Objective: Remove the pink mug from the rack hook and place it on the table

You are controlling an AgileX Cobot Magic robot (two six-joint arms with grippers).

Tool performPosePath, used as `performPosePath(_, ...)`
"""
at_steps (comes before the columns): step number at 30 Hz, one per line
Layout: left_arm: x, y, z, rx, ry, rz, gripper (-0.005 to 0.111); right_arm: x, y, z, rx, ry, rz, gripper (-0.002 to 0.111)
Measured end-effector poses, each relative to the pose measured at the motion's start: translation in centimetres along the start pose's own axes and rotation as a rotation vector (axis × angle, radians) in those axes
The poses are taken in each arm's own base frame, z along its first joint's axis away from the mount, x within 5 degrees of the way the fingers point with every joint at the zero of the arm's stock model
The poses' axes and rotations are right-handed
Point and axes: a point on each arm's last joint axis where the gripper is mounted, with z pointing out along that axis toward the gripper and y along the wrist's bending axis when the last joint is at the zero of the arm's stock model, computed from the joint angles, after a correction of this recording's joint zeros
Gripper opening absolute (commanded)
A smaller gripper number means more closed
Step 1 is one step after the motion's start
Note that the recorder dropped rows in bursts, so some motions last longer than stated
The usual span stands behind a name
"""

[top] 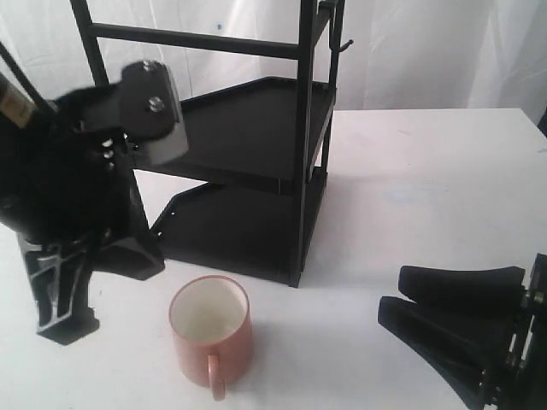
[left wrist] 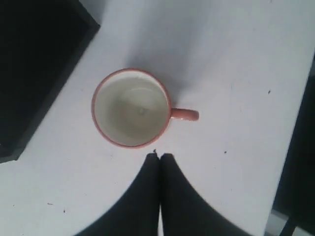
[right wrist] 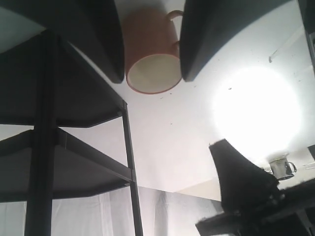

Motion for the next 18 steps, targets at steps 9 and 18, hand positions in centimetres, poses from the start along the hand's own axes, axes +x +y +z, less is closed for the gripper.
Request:
performPosePath(9, 2.6, -3.2, -6.1, -0.146, -0.491, -0.242, 0.0, 0.0, 0.0, 0.0, 0.0, 0.0, 0.004, 0.036)
performPosePath(18, 9.6, -6.8, -6.6, -0.263, -0.784, -0.314, 0.0, 0.0, 0.0, 0.0, 0.0, 0.0, 0.055, 0.036)
